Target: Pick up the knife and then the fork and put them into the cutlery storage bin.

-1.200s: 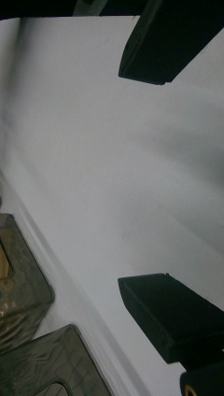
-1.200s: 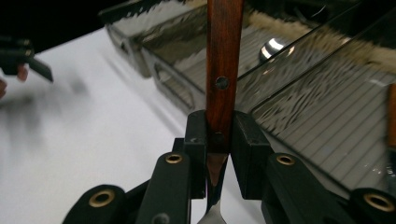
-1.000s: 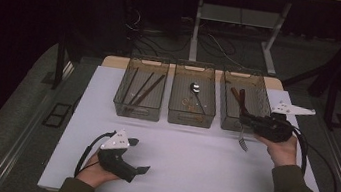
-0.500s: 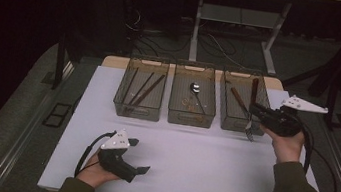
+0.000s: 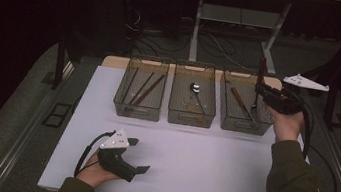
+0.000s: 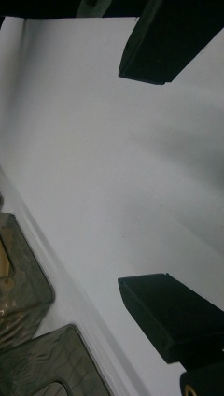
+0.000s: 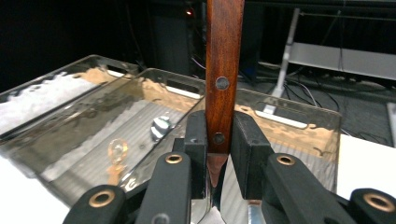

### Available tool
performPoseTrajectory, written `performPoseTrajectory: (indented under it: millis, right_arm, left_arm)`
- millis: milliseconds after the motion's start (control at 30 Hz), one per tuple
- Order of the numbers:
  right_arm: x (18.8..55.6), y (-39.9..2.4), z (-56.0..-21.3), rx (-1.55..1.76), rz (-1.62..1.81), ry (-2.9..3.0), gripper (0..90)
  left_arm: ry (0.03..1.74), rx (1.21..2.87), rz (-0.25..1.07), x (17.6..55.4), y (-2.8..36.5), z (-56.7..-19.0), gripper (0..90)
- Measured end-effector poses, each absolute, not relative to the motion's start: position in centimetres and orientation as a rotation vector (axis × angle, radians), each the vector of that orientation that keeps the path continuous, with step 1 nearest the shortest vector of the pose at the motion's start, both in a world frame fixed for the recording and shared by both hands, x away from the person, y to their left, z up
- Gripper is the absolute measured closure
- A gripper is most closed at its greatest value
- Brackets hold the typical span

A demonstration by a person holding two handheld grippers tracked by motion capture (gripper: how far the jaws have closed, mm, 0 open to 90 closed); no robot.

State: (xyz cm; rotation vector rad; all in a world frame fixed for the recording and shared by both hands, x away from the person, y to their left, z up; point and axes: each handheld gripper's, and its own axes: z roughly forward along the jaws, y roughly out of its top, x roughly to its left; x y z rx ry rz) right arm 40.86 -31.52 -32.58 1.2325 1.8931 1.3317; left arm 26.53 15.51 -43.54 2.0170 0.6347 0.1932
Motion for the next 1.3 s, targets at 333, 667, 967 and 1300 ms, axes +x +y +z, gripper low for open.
performPoseTrajectory:
  millis: [333,667,967,1300]
  right_arm:
    - [44.3,-31.3,-33.8,1.301,1.247,1.887,76.9]
    - [45.5,-30.8,-36.4,1.338,1.151,1.935,76.9]
    - [45.3,-30.6,-38.2,1.377,1.104,1.956,76.9]
    - [44.7,-30.6,-39.7,1.411,1.061,1.992,76.8]
  left_arm:
    - [0.627,2.014,0.19,26.6,15.5,-43.5,0.8]
    - [0.628,2.013,0.195,26.7,15.7,-43.4,0.8]
    - [0.63,2.018,0.2,27.0,15.6,-43.5,0.8]
    - [0.625,2.032,0.196,27.0,15.5,-43.5,0.8]
